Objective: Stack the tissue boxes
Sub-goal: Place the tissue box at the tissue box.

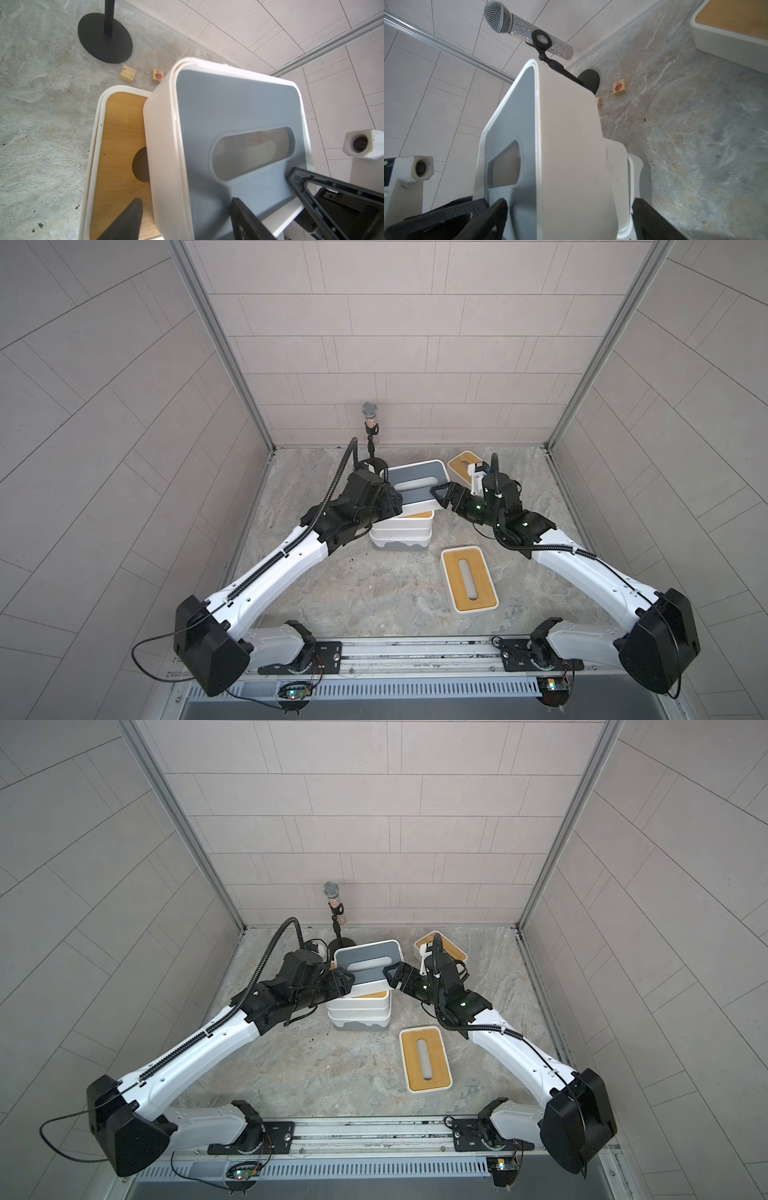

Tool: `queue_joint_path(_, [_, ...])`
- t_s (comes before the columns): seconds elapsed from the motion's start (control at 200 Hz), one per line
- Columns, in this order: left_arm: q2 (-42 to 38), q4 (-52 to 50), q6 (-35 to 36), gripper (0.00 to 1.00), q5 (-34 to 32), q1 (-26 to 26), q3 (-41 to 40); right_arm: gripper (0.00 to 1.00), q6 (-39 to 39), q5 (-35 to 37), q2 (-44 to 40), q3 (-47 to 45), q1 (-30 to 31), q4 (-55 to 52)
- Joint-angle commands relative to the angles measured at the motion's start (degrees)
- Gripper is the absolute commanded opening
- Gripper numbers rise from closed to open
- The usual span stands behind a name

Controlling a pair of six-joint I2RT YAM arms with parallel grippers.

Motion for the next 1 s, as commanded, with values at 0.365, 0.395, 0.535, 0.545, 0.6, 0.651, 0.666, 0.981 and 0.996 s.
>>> queue_joint_path(0.365, [1.13, -2.22, 0.93, 0.68, -1.08, 0.61, 0.78, 0.99, -10.88, -5.72, 0.85, 10.51, -3.44, -10.76])
queue_joint_path(0.395, [1.11, -2.14, 0.91, 0.68, -1.07, 0.61, 0.78, 0.99, -11.19, -6.88, 1.51, 11.39, -3.32, -11.06])
queue_joint_path(0.535, [1.01, -1.61, 0.66, 0.67, -0.69, 0.61, 0.78, 0.99, -12.86, -9.71, 3.27, 14.37, -2.33, -13.64])
queue_joint_path(0.545, [1.01, -1.60, 0.66, 0.67, -0.75, 0.61, 0.74, 0.99, -12.88, -9.83, 3.35, 14.46, -2.24, -13.78])
queue_joint_path(0.6, [1.05, -1.60, 0.66, 0.68, -1.00, 0.61, 0.96, 0.99, -12.76, -10.90, 3.56, 14.78, -2.09, -13.95])
queue_joint_path(0.651, [0.93, -1.53, 0.66, 0.67, -1.09, 0.74, 1.01, 0.99, -12.78, -11.35, 3.46, 14.95, -1.78, -14.01])
queue_joint_path(0.666, [0.95, -1.52, 0.66, 0.67, -1.16, 0.65, 1.09, 0.99, -12.80, -11.37, 3.41, 15.04, -1.72, -14.08])
queue_joint_path(0.981, [0.71, -2.04, 1.63, 0.68, -0.97, 2.09, 2.61, 0.99, -12.69, -12.40, 2.81, 15.84, 0.40, -15.79])
queue_joint_path(0.996, [0.74, -2.00, 1.63, 0.68, -0.69, 2.30, 2.65, 0.99, -12.59, -12.46, 2.74, 15.84, 0.56, -15.79])
